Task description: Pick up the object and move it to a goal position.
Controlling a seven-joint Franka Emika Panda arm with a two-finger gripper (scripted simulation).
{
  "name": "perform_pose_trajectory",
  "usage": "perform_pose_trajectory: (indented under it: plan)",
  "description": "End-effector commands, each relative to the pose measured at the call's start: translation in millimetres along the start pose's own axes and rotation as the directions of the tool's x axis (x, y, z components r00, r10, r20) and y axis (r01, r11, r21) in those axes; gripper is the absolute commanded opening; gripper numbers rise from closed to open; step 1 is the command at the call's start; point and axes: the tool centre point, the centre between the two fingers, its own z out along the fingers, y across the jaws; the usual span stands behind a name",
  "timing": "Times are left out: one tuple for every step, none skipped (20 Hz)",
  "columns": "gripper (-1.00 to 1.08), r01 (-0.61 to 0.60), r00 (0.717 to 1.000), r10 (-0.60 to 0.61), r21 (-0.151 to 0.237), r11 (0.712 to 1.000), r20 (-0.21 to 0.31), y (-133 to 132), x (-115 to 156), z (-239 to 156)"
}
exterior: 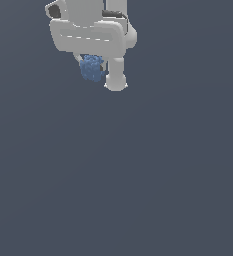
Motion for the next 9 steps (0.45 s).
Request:
perform_pose_trajectory:
  plan:
    - [-1.0,0.0,1.0,0.0,0.0,1.0,0.001,0.7,0.5,-12.2]
    - [-1.0,0.0,1.0,0.0,0.0,1.0,0.001,0.9,0.8,-15.8]
    - [-1.0,0.0,1.0,0.0,0.0,1.0,0.001,1.1,1.1,-18.9]
    - [-1.0,0.0,1.0,0.0,0.0,1.0,0.001,1.2,1.4,-21.5]
    - [-1.0,0.0,1.0,0.0,0.0,1.0,0.001,1.3,1.6,-23.6]
    - [-1.0,0.0,1.0,0.0,0.0,1.0,0.001,1.4,1.8,-25.2]
    - [-1.0,0.0,1.0,0.0,0.0,1.0,0.001,1.5,2.0,-26.4]
    - [-1.0,0.0,1.0,0.0,0.0,1.0,0.001,1.5,2.1,-27.1]
    - [-1.0,0.0,1.0,0.0,0.0,1.0,0.001,1.5,2.1,-27.3]
